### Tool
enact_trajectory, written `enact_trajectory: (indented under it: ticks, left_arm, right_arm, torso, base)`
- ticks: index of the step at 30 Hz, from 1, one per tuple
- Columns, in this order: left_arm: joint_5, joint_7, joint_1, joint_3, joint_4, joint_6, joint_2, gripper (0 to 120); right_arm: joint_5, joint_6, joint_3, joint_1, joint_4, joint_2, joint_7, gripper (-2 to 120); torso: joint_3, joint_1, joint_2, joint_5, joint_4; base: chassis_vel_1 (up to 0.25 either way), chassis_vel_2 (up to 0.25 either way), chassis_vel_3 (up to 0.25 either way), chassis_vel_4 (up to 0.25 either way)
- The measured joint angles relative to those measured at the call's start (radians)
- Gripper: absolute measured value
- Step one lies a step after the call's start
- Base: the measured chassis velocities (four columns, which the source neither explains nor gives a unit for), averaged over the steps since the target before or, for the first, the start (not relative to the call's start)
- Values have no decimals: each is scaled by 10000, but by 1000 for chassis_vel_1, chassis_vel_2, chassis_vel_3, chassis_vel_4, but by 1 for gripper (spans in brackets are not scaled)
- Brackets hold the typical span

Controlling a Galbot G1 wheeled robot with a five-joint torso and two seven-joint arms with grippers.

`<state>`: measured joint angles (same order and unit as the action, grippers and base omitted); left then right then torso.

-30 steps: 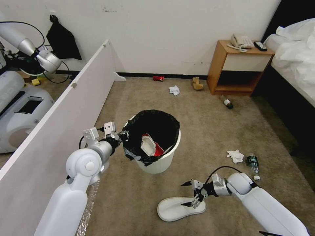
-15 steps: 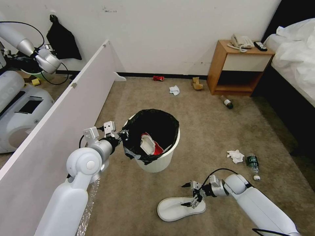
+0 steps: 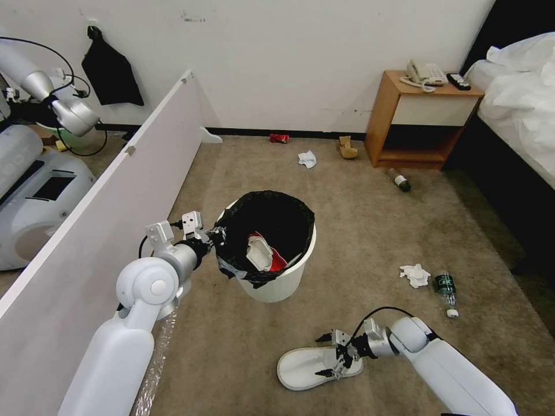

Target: Pick up the trash bin and place the garbage on the floor into it.

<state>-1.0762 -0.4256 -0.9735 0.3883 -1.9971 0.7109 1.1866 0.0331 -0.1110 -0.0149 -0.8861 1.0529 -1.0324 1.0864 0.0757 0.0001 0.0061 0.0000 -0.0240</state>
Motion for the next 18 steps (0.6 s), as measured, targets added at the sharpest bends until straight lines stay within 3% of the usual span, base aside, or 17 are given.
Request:
enact_trajectory:
  ticks: [18]
  left_arm:
    - [157,7,-93,-78,-9,0,186,4]
  right_arm:
    - [-219,-186,179,-8,-605,-331,-44,100]
  torso:
    - [0,0,0,0,1]
  base:
    - [0,0,0,0]
